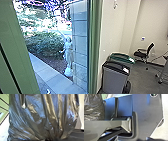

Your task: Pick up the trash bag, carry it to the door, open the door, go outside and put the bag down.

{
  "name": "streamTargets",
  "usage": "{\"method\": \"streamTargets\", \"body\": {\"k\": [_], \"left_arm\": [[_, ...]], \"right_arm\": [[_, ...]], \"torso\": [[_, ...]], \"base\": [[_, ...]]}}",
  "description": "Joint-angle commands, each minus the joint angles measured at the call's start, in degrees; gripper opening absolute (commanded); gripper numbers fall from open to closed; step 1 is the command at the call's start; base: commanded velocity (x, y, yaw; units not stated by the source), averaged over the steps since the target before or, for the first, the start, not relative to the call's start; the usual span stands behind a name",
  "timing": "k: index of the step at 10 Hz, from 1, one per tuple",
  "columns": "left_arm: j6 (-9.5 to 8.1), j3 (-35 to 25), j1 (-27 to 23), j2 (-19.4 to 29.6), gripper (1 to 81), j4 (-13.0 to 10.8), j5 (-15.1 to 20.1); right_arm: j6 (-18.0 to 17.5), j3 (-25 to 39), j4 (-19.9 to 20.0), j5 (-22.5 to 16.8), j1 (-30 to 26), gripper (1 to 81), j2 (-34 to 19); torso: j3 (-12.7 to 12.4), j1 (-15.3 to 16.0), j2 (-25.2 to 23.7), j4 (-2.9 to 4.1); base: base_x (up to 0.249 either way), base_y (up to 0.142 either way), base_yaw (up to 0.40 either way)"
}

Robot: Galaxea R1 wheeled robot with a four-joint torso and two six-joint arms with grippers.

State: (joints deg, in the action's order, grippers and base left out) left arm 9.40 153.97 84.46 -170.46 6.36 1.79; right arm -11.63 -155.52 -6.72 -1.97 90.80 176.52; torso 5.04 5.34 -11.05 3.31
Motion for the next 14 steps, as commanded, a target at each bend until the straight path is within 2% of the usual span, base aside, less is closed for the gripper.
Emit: {"method": "streamTargets", "body": {"k": [1, 7, 11, 14], "left_arm": [[0.62, 0.02, -3.2, 0.47, 1.0, -0.48, 3.13], [0.71, -0.33, -3.11, 1.17, 1.0, -0.3, 3.04], [0.71, -3.49, -2.67, 3.01, 1.0, -0.3, 2.95], [0.8, -6.57, -2.32, 4.68, 1.0, -0.3, 2.87]], "right_arm": [[0.64, 0.84, -0.84, -3.3, -2.68, 81.1, 1.58], [0.73, 0.84, -0.93, -3.3, -2.24, 81.1, 1.4], [1.7, 1.8, -0.93, -3.21, -1.88, 81.1, 0.44], [2.75, 5.67, -1.9, -1.98, -1.36, 81.1, -1.85]], "torso": [[0.0, 0.0, 0.0, 0.0], [0.0, -0.04, 0.0, 0.0], [0.0, -0.04, 0.0, 0.0], [0.0, -0.04, 0.0, -0.02]], "base": [[0.0, 0.0, 0.107], [0.0, 0.0, 0.108], [0.0, 0.0, 0.126], [0.0, 0.0, 0.142]]}}
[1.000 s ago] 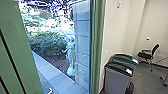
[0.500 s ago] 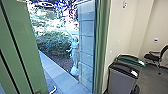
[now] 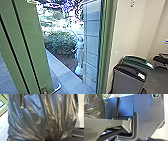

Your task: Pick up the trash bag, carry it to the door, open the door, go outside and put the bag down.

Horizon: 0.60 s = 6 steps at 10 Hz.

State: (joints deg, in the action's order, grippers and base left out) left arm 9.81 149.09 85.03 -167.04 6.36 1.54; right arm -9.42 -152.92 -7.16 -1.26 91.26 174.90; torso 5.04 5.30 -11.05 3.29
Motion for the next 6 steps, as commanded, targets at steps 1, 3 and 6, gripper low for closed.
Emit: {"method": "streamTargets", "body": {"k": [1, 3, 6], "left_arm": [[0.38, -2.91, -2.63, 2.04, 1.0, -0.3, 2.52], [0.29, -4.42, -2.45, 2.93, 1.0, -0.3, 2.42], [0.38, -4.25, -2.45, 2.58, 1.0, -0.39, 2.33]], "right_arm": [[0.55, 3.86, -1.46, -2.7, -1.82, 81.1, -0.66], [0.55, 3.95, -1.37, -2.61, -1.91, 81.1, -0.84], [0.46, 3.69, -1.28, -2.26, -1.91, 81.1, -0.75]], "torso": [[0.0, 0.0, 0.0, 0.0], [0.0, 0.0, 0.0, 0.0], [0.0, 0.0, 0.0, 0.0]], "base": [[0.0, 0.0, 0.142], [0.0, 0.0, 0.143], [0.0, 0.0, 0.168]]}}
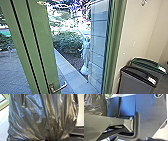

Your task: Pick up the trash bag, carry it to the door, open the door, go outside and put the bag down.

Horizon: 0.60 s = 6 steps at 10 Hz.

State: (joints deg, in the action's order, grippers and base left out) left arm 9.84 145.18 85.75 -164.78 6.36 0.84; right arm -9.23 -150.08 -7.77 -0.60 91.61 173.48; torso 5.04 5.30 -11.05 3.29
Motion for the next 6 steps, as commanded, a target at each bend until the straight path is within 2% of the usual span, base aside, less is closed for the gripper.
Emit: {"method": "streamTargets", "body": {"k": [1, 6], "left_arm": [[0.36, -0.24, -3.17, 0.24, 1.0, -0.47, 3.03], [0.36, -0.07, -3.17, -0.11, 1.0, -1.09, 3.03]], "right_arm": [[0.26, 0.76, -0.76, -2.92, -2.17, 81.1, 0.66], [0.26, 0.68, -0.85, -3.01, -2.26, 81.1, 1.01]], "torso": [[0.0, 0.0, 0.0, 0.0], [0.0, 0.0, 0.0, 0.0]], "base": [[0.0, 0.0, 0.173], [0.0, 0.0, 0.199]]}}
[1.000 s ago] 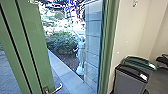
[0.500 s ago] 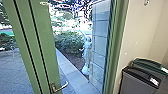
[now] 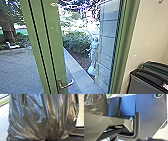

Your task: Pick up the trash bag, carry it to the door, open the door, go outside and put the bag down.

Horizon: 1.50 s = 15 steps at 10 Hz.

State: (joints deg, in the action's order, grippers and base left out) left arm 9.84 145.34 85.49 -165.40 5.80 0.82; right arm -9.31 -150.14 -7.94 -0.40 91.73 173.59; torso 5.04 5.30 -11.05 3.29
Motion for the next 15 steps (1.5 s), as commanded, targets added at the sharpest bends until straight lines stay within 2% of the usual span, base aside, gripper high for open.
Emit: {"method": "streamTargets", "body": {"k": [1, 15], "left_arm": [[0.36, -0.23, -2.92, 0.51, 1.0, -0.53, 3.05], [0.36, -0.05, -2.92, 0.42, 1.0, -0.62, 3.05]], "right_arm": [[0.35, 0.74, -0.68, -3.2, -2.38, 81.1, 0.99], [0.35, 0.65, -0.68, -3.2, -2.3, 81.1, 0.99]], "torso": [[0.0, 0.0, 0.0, 0.0], [0.0, -0.02, 0.0, 0.0]], "base": [[0.0, 0.0, 0.218], [0.0, 0.0, 0.274]]}}
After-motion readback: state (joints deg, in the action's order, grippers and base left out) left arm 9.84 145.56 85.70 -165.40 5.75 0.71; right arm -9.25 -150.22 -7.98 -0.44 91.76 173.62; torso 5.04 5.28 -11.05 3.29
